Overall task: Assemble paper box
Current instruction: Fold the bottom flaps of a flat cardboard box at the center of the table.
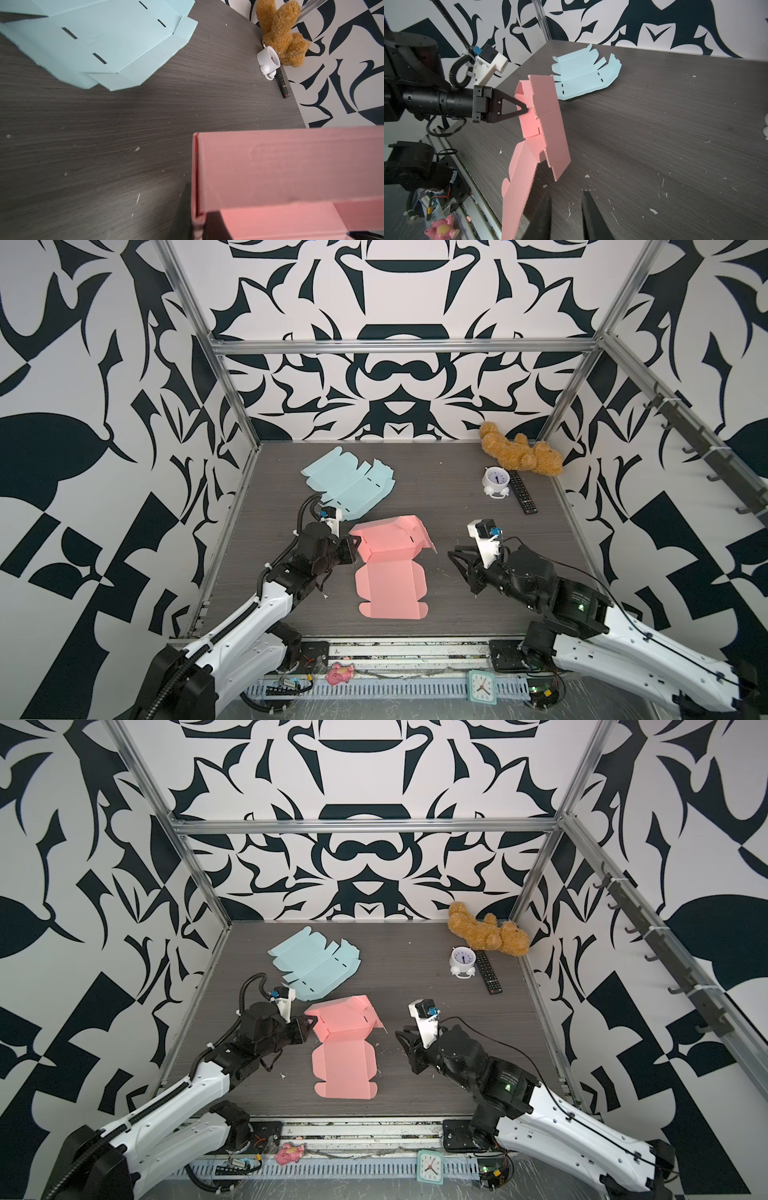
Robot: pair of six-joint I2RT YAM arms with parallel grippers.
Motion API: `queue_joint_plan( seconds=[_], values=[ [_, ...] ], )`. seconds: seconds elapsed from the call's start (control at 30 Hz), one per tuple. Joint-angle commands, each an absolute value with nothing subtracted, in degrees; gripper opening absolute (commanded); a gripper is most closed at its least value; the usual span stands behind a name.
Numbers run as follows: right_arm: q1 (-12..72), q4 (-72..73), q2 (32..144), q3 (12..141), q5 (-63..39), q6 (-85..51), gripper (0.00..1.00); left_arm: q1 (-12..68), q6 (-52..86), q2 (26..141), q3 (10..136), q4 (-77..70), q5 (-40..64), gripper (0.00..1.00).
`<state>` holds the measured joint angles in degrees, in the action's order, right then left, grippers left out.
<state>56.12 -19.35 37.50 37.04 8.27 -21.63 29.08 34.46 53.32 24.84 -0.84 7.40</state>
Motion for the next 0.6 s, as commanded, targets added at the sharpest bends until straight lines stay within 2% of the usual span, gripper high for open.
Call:
queue_joint_plan(
  seconds=[0.0, 0.3, 0.57],
  values=[
    [55.7, -16.34, 38.32, 38.47, 5.94, -22.54, 0.28, 28.75, 33.15, 52.47, 25.29, 0.87, 10.25, 0.05],
    [49.55, -11.1, 39.77, 36.08, -6.01, -21.42, 0.32, 28.81, 31.48, 52.65, 26.26, 2.09, 13.43, 0.06],
    [49.13, -5.43, 45.27, 35.77, -12.32, -19.99, 0.3, 28.79, 30.53, 52.8, 26.67, 2.19, 14.77, 0.07]
  ],
)
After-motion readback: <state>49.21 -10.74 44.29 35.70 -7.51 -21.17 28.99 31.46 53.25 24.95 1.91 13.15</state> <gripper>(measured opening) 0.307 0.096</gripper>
